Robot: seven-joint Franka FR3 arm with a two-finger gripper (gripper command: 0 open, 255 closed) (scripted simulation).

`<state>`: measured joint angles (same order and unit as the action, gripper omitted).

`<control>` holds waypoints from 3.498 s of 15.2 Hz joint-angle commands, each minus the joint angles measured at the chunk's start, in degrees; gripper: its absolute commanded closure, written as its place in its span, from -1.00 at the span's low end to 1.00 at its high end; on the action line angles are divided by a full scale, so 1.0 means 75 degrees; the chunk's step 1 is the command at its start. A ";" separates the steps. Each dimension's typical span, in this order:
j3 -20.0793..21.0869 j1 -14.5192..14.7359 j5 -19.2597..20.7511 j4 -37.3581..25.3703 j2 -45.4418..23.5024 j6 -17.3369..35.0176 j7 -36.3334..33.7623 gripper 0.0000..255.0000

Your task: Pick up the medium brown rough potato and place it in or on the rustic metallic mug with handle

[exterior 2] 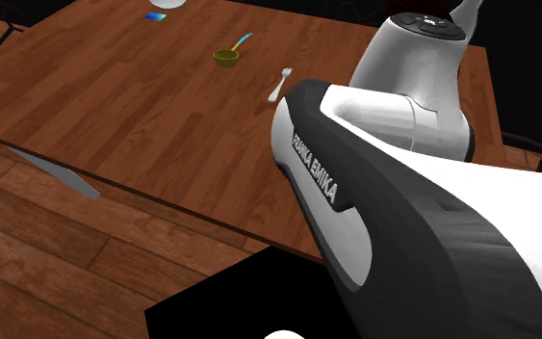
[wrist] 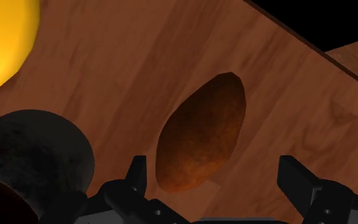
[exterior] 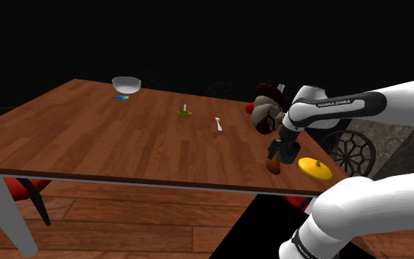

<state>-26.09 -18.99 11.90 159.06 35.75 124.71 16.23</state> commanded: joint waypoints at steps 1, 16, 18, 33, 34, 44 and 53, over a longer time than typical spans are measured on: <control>-0.0117 -0.0059 0.0033 0.0067 -0.0117 0.0177 0.0046 -1.00; -0.0321 0.0044 0.0037 0.0437 -0.0679 0.1101 0.0105 1.00; -0.0321 0.0044 0.0037 0.0437 -0.0680 0.1102 0.0106 1.00; -0.0027 -0.0038 0.0000 -0.0002 0.0006 -0.0013 -0.0028 1.00; 0.0006 -0.0043 -0.0011 -0.0065 0.0076 -0.0145 -0.0041 1.00; 0.0311 -0.0040 -0.0151 -0.0787 0.0602 -0.1384 -0.0142 1.00; 0.0539 0.0006 -0.0298 -0.1560 0.0840 -0.2391 -0.0203 1.00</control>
<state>-22.18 -18.98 9.77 147.97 41.95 107.51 14.73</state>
